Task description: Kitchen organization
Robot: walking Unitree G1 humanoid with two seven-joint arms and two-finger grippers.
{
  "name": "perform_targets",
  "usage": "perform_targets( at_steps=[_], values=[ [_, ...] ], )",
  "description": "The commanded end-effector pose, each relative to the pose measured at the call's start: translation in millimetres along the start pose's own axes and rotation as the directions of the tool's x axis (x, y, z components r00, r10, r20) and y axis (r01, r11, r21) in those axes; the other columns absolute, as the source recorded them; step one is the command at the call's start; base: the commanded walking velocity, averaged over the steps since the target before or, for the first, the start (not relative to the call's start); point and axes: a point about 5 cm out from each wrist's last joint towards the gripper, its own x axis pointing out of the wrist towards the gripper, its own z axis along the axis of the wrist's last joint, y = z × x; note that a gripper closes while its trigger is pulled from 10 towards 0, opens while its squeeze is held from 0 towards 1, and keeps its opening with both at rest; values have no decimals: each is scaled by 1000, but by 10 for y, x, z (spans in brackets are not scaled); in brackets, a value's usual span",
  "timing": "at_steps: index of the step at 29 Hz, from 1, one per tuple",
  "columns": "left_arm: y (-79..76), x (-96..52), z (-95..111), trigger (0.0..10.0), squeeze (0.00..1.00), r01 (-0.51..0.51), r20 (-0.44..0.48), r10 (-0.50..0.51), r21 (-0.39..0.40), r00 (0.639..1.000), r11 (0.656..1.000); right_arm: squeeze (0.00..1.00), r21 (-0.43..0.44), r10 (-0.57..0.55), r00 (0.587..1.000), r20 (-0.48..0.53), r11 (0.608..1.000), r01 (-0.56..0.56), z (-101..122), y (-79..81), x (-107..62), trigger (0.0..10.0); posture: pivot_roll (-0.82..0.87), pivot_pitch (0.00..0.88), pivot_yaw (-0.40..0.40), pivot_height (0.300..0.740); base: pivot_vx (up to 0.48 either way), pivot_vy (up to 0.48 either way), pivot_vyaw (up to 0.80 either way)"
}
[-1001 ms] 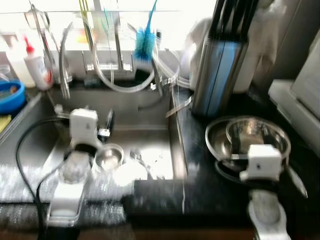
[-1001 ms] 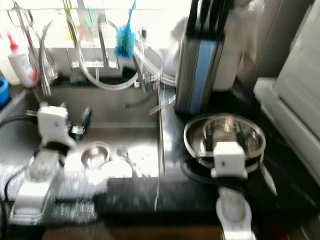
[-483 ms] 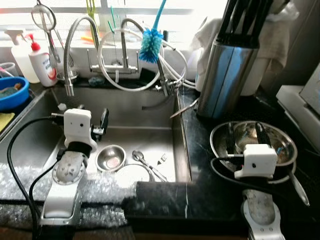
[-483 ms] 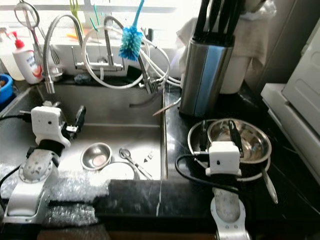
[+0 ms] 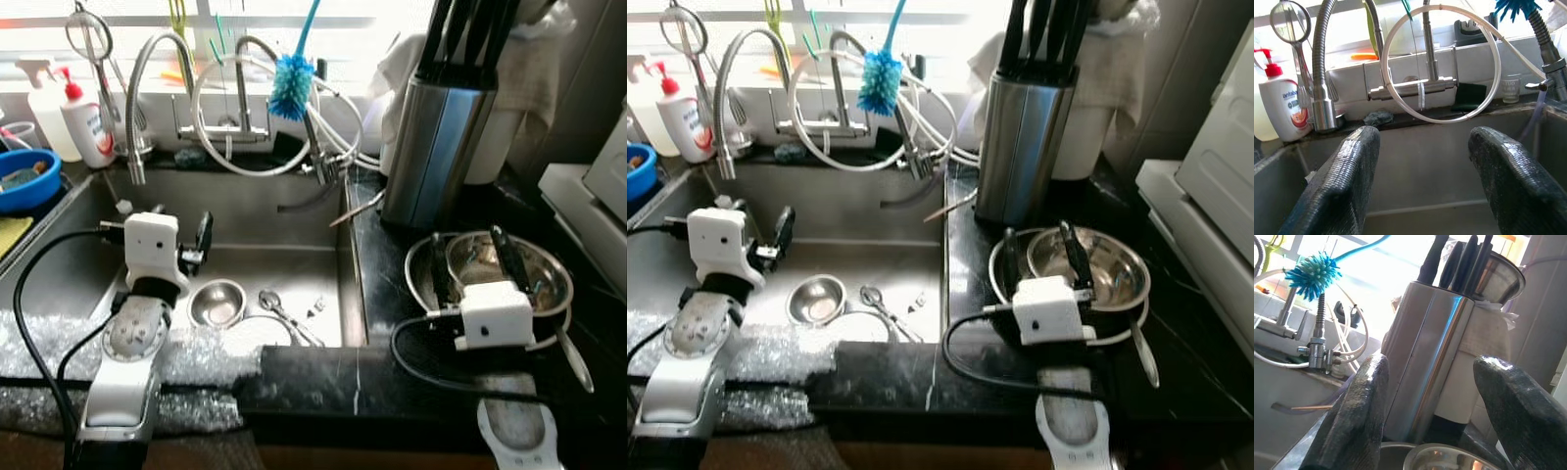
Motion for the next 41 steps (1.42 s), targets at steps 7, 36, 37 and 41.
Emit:
perform_targets(
  at_steps=[7,36,37,41],
  values=[
    [-65,32,2,10000,0,21,8,-21,-6,1000,1000,0,-3,-13,999,-38,1000,13,12,-46,-46,10000,-186,4,-11,740,0,0,0],
    [-42,64,57,10000,0,16,32,-16,-21,999,1000,0,123,-38,999,-30,992,42,58,76,191,10000,-162,0,-9,740,0,202,-83],
    [-43,65,58,10000,0,16,32,-16,-21,999,1000,0,124,-39,999,-31,991,43,56,75,191,10000,-162,0,-9,740,0,0,0],
    [-44,67,61,10000,0,16,33,-16,-22,999,1000,0,126,-41,999,-32,991,44,55,76,193,10000,-163,0,-9,740,0,0,0]
  ],
)
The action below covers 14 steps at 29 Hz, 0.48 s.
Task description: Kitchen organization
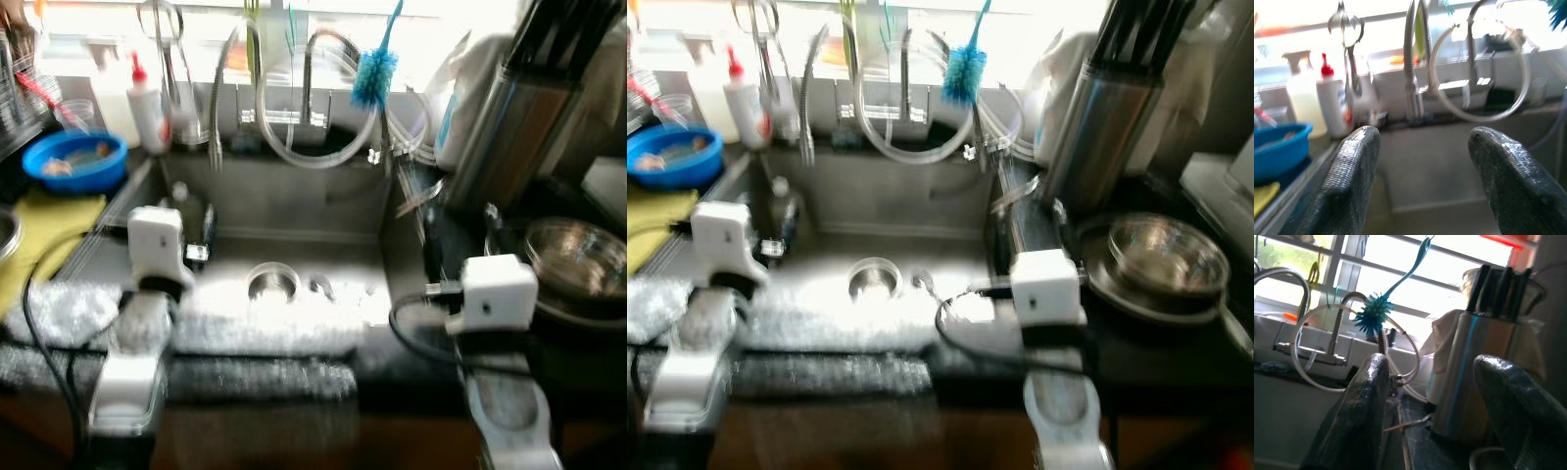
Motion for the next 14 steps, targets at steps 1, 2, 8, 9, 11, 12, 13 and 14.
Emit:
perform_targets(
  at_steps=[1,2,8,9,11,12,13,14],
  values=[
    [-1,17,23,10000,0,5,9,-5,3,1000,1000,0,6,-11,1000,5,1000,11,15,-13,11,10000,-163,0,-9,740,0,0,0],
    [-4,22,26,10000,0,6,10,-6,1,1000,1000,0,13,-17,1000,-1,1000,17,8,-20,16,10000,-162,0,-8,740,0,0,0],
    [-5,43,41,10000,0,6,14,-6,4,1000,1000,0,37,-34,999,-22,999,35,-18,-34,43,10000,-160,0,-7,740,0,0,-489],
    [-5,44,42,10000,0,6,14,-7,5,1000,1000,0,38,-34,999,-23,999,35,-19,-34,45,10000,-161,0,-7,740,0,0,-781],
    [-5,49,46,10000,0,7,16,-7,5,1000,1000,0,39,-35,999,-23,999,36,-20,-33,48,10000,-160,0,-7,740,0,0,-781],
    [-5,50,46,10000,0,7,16,-7,5,1000,1000,0,39,-35,999,-23,999,36,-20,-32,48,10000,-160,0,-7,740,0,0,-781],
    [-6,54,48,10000,0,7,16,-8,5,1000,1000,0,39,-35,999,-24,999,36,-21,-32,50,10000,-161,0,-6,740,0,0,-781],
    [-6,55,49,10000,0,8,16,-8,5,1000,1000,0,39,-35,999,-24,999,36,-21,-31,50,10000,-161,0,-6,740,0,0,-781]
  ],
)
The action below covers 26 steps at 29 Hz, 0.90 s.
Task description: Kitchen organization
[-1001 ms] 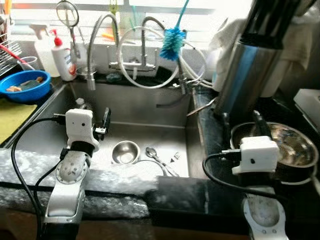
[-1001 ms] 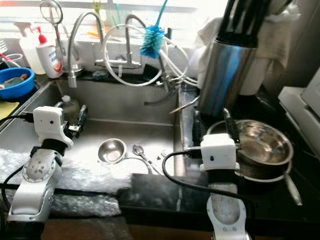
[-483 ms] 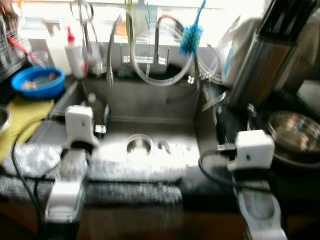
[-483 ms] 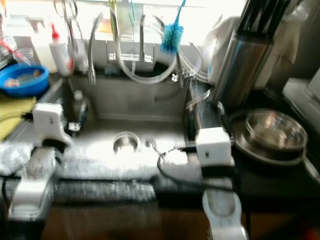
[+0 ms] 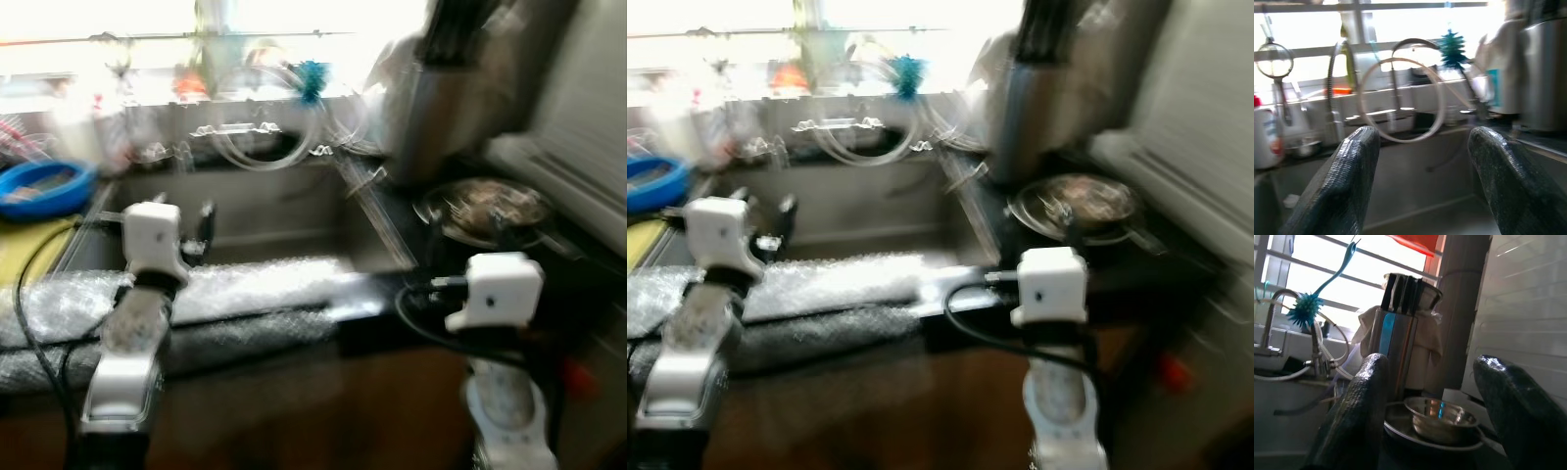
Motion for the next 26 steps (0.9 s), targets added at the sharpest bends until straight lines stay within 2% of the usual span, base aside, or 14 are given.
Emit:
perform_targets(
  at_steps=[1,22,26],
  values=[
    [48,-17,-35,10000,0,-12,-20,12,10,1000,1000,0,8,11,1000,-3,1000,-11,-2,22,19,10000,-161,0,-6,740,0,0,-781],
    [-85,19,11,10000,0,50,-15,-50,-1,999,999,0,33,-1,1000,-10,999,2,-30,24,15,10000,-162,2,0,740,0,0,-29],
    [-81,30,24,10000,0,54,-10,-54,-7,999,999,0,39,-14,1000,-24,999,15,-57,5,12,10000,-159,1,-1,740,303,0,0]
  ],
)
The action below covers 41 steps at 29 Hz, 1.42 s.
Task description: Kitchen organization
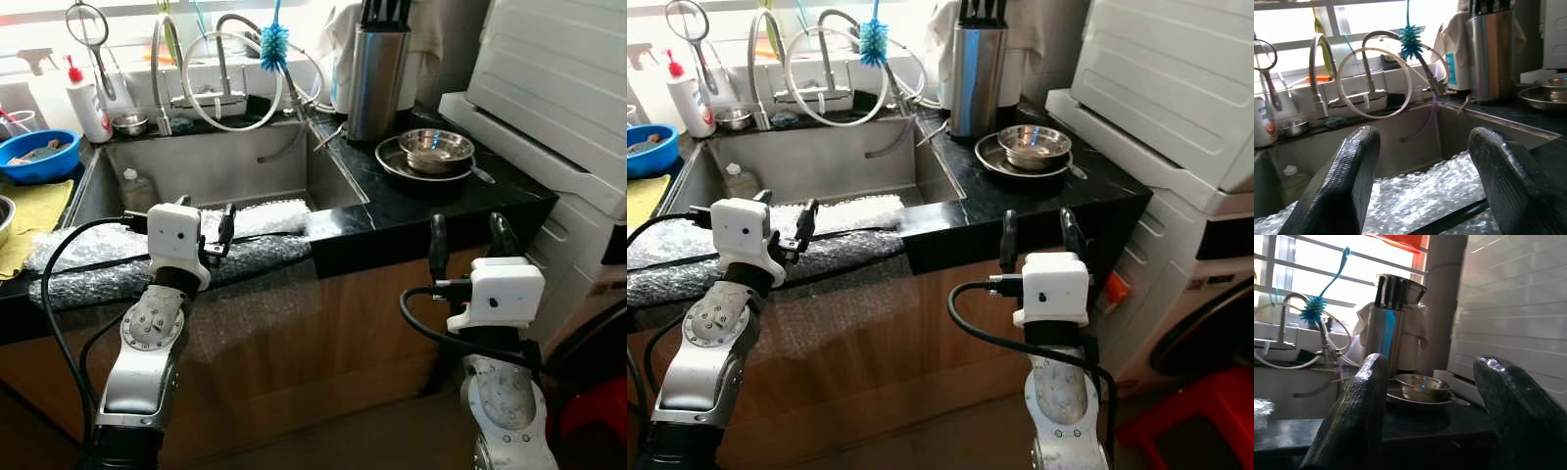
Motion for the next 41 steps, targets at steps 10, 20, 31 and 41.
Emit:
perform_targets(
  at_steps=[10,20,31,41],
  values=[
    [-24,35,52,10000,0,8,13,-8,-10,1000,1000,0,35,-11,999,-33,999,12,-60,-12,-3,10000,-161,0,-2,740,323,0,-255],
    [-33,27,42,10000,0,8,11,-8,-14,1000,1000,0,34,9,1000,-26,999,-8,-60,28,-13,10000,-160,0,0,740,319,0,0],
    [3,-54,-108,10000,0,-24,-20,23,-22,1000,999,0,26,-15,996,-85,1000,17,-252,-69,-74,10000,-158,0,-7,740,292,0,0],
    [35,-44,-119,10000,0,-46,-18,46,-20,999,999,0,-13,46,998,-31,999,-46,-158,-2,-27,10000,-165,0,-11,740,273,0,80]
  ],
)
